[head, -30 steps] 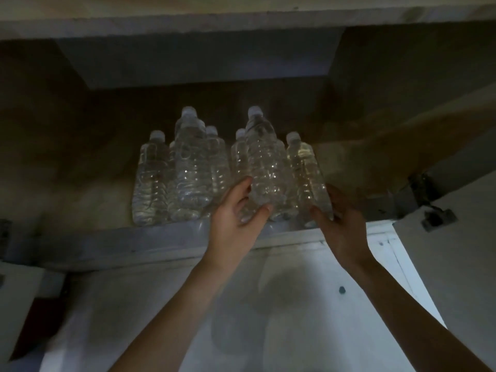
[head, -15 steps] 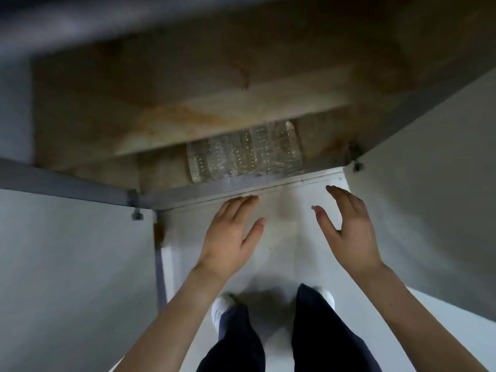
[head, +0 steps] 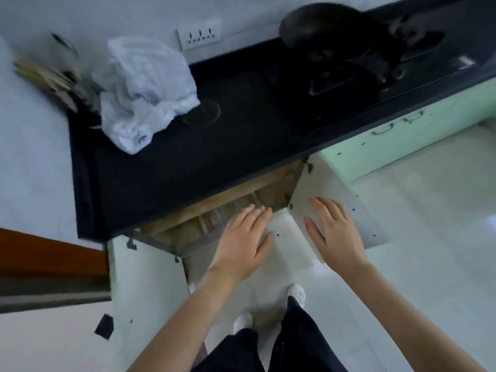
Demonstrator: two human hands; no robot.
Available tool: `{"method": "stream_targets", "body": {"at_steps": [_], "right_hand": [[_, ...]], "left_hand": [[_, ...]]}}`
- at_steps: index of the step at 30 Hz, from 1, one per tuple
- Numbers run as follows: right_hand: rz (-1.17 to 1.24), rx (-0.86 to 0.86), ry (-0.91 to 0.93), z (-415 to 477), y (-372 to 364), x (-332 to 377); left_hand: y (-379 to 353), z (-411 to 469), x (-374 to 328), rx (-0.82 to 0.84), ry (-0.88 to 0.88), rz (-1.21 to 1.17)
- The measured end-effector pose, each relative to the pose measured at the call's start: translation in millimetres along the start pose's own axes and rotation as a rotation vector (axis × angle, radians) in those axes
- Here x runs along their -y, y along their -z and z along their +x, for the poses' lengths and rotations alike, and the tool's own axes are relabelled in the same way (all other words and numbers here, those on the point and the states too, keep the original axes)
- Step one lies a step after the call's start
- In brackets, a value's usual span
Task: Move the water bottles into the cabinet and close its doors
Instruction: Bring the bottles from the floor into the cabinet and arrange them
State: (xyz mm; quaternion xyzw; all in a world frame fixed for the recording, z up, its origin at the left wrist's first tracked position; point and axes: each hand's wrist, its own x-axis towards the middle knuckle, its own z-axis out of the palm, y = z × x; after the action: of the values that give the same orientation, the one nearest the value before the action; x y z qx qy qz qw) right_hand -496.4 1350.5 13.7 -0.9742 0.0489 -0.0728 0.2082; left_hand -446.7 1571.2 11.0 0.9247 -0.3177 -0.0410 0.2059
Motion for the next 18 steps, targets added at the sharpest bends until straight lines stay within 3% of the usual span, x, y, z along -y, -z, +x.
{"method": "stream_targets", "body": {"at_steps": [5,10,18], "right_hand": [[-0.055,-0.137,-0.144,-89,5,17],[-0.112,-0.137,-0.402,-176,0,11],[-0.143,-0.304,-0.622,-233,40,-40]], "left_hand": [[6,-32,-13,0.006,-0.238,0.09],[-16,-50,-28,0.116,-0.391,0.068],[-47,-2,-103,0.196,-0.576,0.005]]}}
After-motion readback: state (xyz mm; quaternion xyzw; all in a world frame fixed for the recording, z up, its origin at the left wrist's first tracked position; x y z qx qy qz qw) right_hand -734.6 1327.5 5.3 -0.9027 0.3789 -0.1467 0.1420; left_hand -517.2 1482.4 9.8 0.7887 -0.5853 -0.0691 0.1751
